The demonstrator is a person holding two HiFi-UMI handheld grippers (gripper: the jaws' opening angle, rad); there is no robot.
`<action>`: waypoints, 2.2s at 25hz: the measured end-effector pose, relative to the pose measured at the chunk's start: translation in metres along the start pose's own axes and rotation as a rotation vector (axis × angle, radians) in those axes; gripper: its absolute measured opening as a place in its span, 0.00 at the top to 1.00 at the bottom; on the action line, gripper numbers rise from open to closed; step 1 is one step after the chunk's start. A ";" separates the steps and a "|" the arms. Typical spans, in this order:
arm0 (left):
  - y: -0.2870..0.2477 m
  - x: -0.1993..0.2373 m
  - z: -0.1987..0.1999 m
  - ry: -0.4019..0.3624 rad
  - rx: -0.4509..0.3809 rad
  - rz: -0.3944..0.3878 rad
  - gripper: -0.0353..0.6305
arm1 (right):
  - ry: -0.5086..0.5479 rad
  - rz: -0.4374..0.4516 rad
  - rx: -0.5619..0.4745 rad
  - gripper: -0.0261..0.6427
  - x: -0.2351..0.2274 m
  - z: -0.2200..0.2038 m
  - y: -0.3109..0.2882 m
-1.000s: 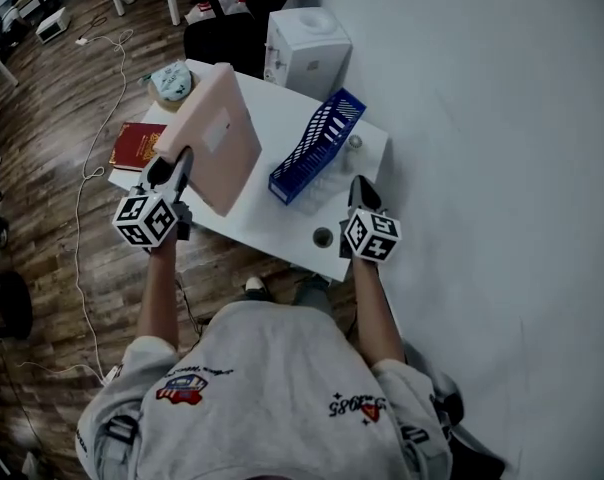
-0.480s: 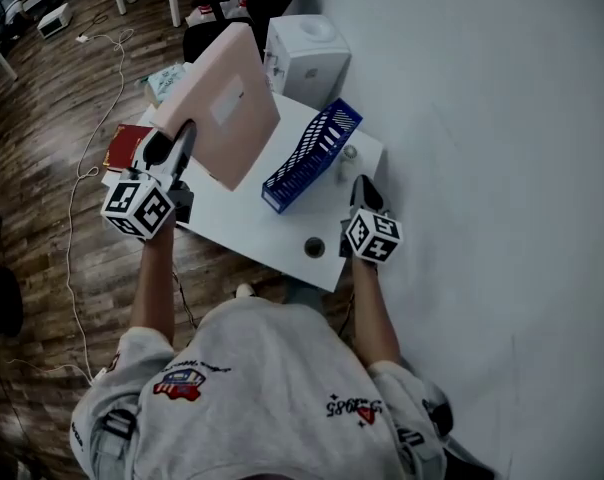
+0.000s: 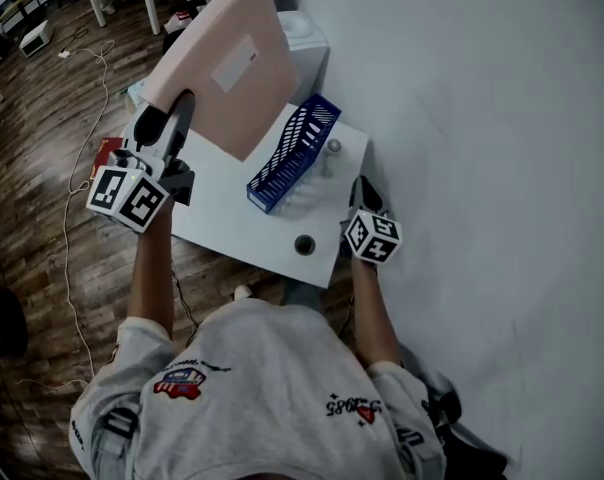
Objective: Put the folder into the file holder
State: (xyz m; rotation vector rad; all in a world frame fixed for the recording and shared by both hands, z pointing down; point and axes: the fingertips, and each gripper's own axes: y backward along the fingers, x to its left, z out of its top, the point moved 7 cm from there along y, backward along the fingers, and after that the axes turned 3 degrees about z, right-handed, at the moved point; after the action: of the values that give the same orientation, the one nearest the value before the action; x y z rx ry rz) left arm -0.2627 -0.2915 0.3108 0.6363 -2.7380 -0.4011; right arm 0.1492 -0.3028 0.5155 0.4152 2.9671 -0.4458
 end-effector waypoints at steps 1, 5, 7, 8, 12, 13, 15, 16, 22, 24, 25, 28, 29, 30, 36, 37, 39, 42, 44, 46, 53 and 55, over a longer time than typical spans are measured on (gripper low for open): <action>-0.004 -0.005 0.000 0.000 -0.005 -0.014 0.72 | -0.003 -0.008 0.000 0.97 -0.004 -0.001 0.003; -0.017 -0.021 -0.006 0.008 -0.012 -0.080 0.72 | -0.019 -0.048 0.010 0.97 -0.019 -0.007 0.015; -0.020 -0.028 -0.009 0.008 -0.001 -0.107 0.72 | -0.024 -0.061 0.012 0.97 -0.023 -0.009 0.020; -0.023 -0.031 -0.012 0.004 0.009 -0.117 0.72 | -0.026 -0.065 0.012 0.97 -0.025 -0.009 0.021; -0.029 -0.040 -0.029 -0.010 0.050 -0.142 0.72 | -0.030 -0.079 0.017 0.97 -0.033 -0.012 0.025; -0.030 -0.042 -0.033 -0.012 0.060 -0.148 0.72 | -0.032 -0.082 0.020 0.97 -0.034 -0.013 0.026; -0.030 -0.046 -0.040 -0.017 0.078 -0.156 0.72 | -0.034 -0.088 0.025 0.97 -0.038 -0.015 0.029; -0.030 -0.047 -0.044 -0.021 0.086 -0.157 0.72 | -0.036 -0.090 0.026 0.97 -0.039 -0.016 0.029; -0.032 -0.043 -0.066 -0.029 0.123 -0.153 0.72 | -0.039 -0.099 0.044 0.97 -0.043 -0.022 0.030; -0.032 -0.041 -0.074 -0.018 0.127 -0.153 0.72 | -0.040 -0.102 0.051 0.97 -0.043 -0.025 0.029; -0.032 -0.040 -0.078 -0.015 0.127 -0.153 0.71 | -0.039 -0.103 0.054 0.97 -0.043 -0.026 0.029; -0.033 -0.042 -0.089 -0.033 0.131 -0.150 0.72 | -0.036 -0.105 0.062 0.97 -0.043 -0.027 0.026; -0.033 -0.044 -0.093 -0.046 0.132 -0.150 0.71 | -0.035 -0.105 0.065 0.97 -0.042 -0.027 0.026; -0.032 -0.045 -0.097 -0.058 0.133 -0.151 0.72 | -0.034 -0.105 0.067 0.97 -0.041 -0.028 0.025; -0.031 -0.046 -0.124 -0.054 0.152 -0.151 0.72 | -0.028 -0.098 0.074 0.97 -0.035 -0.028 0.017; -0.032 -0.046 -0.128 -0.044 0.158 -0.149 0.72 | -0.027 -0.096 0.075 0.97 -0.034 -0.028 0.016; -0.032 -0.045 -0.137 -0.029 0.166 -0.145 0.72 | -0.023 -0.094 0.078 0.97 -0.033 -0.029 0.014; -0.032 -0.043 -0.149 -0.026 0.179 -0.137 0.72 | -0.015 -0.090 0.088 0.97 -0.032 -0.032 0.011; -0.031 -0.041 -0.158 -0.021 0.190 -0.131 0.72 | -0.014 -0.089 0.093 0.97 -0.032 -0.034 0.010; -0.030 -0.039 -0.165 -0.012 0.198 -0.125 0.72 | -0.016 -0.089 0.095 0.97 -0.031 -0.035 0.009; -0.029 -0.033 -0.172 0.013 0.203 -0.097 0.72 | -0.015 -0.088 0.103 0.97 -0.032 -0.039 0.008; -0.027 -0.036 -0.172 0.011 0.203 -0.101 0.72 | -0.018 -0.089 0.104 0.97 -0.033 -0.040 0.010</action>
State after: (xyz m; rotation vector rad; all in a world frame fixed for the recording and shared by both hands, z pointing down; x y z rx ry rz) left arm -0.1612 -0.3323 0.4507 0.8272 -2.7661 -0.1419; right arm 0.1804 -0.2898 0.5558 0.2881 2.9631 -0.6118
